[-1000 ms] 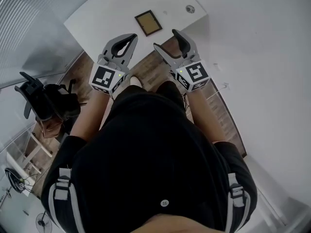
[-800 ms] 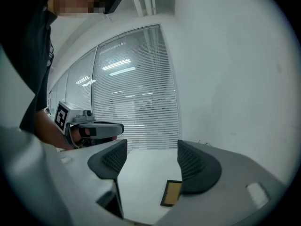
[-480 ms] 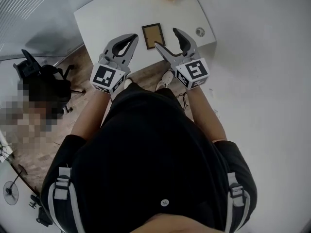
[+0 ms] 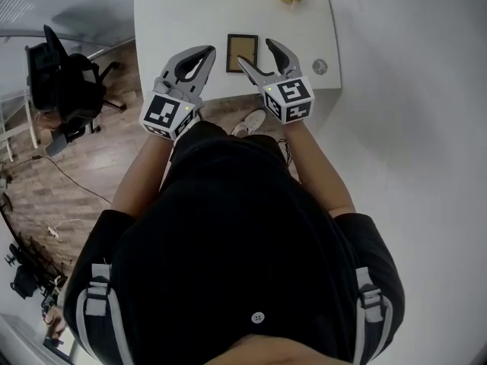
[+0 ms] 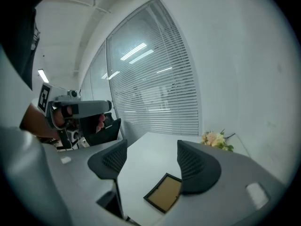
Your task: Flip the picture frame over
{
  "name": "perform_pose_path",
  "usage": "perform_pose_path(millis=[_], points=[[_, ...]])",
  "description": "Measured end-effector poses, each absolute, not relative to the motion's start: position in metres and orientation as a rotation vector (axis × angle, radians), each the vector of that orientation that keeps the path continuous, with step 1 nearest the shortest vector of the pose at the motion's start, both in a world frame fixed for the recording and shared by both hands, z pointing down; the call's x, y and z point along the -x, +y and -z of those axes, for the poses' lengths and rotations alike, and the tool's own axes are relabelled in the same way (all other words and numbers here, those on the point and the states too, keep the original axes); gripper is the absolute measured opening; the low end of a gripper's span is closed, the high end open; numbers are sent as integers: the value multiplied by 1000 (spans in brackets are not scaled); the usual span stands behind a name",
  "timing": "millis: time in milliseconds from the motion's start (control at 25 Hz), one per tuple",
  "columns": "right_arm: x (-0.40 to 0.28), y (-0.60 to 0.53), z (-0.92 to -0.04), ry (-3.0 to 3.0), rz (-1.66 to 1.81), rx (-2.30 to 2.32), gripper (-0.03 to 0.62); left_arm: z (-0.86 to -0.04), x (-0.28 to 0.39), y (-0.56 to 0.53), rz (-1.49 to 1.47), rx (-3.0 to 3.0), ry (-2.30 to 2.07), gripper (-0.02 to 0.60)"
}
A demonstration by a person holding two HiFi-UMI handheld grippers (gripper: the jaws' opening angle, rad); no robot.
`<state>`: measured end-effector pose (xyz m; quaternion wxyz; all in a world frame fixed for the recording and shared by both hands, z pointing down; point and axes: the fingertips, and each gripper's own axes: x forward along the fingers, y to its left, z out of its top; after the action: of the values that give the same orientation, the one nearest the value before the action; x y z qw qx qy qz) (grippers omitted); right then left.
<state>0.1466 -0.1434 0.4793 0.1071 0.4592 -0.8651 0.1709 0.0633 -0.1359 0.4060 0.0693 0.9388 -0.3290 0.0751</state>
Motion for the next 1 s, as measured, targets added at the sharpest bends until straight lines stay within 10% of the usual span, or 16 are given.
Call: perform_pose_path(millis=[1000], points=[[-96,-170,-656,-2092,-848,-1451,274,-493,-23,-161,-230,-2814,-906,5]])
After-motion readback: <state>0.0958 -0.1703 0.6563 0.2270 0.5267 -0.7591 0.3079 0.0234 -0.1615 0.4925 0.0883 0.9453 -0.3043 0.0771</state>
